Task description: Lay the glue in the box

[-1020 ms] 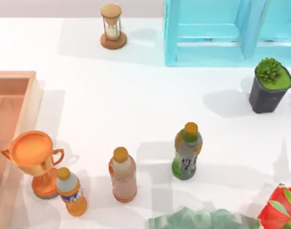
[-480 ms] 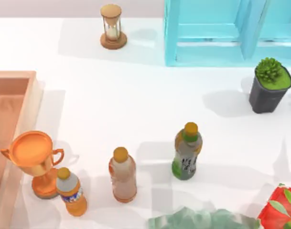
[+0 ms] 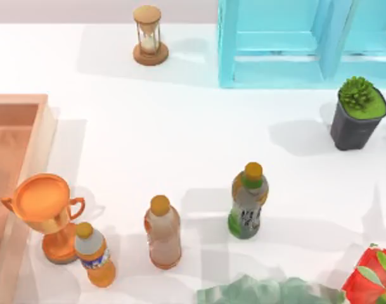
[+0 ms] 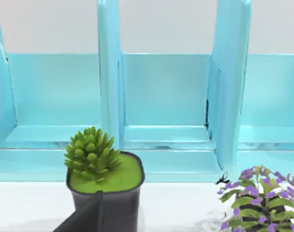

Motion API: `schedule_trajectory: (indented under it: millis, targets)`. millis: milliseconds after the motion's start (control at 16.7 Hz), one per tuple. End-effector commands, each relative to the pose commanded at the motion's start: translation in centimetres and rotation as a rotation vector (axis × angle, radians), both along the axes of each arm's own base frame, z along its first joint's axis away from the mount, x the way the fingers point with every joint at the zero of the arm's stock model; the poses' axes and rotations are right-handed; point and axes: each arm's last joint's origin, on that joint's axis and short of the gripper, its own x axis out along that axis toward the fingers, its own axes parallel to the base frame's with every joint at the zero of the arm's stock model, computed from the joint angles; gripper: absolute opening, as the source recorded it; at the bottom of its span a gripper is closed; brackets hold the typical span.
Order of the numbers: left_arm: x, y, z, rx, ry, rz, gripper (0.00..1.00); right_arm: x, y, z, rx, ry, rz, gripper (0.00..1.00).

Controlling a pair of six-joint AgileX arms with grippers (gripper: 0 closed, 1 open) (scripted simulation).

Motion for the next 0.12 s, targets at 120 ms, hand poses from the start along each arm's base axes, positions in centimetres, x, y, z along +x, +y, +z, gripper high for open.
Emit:
schedule_trajectory:
  millis: [120]
  targets:
    - [0.0, 0.0, 0.0, 0.0, 0.0, 0.0, 1.0, 0.0, 0.0, 0.0, 0.0, 0.0, 0.0, 1.0]
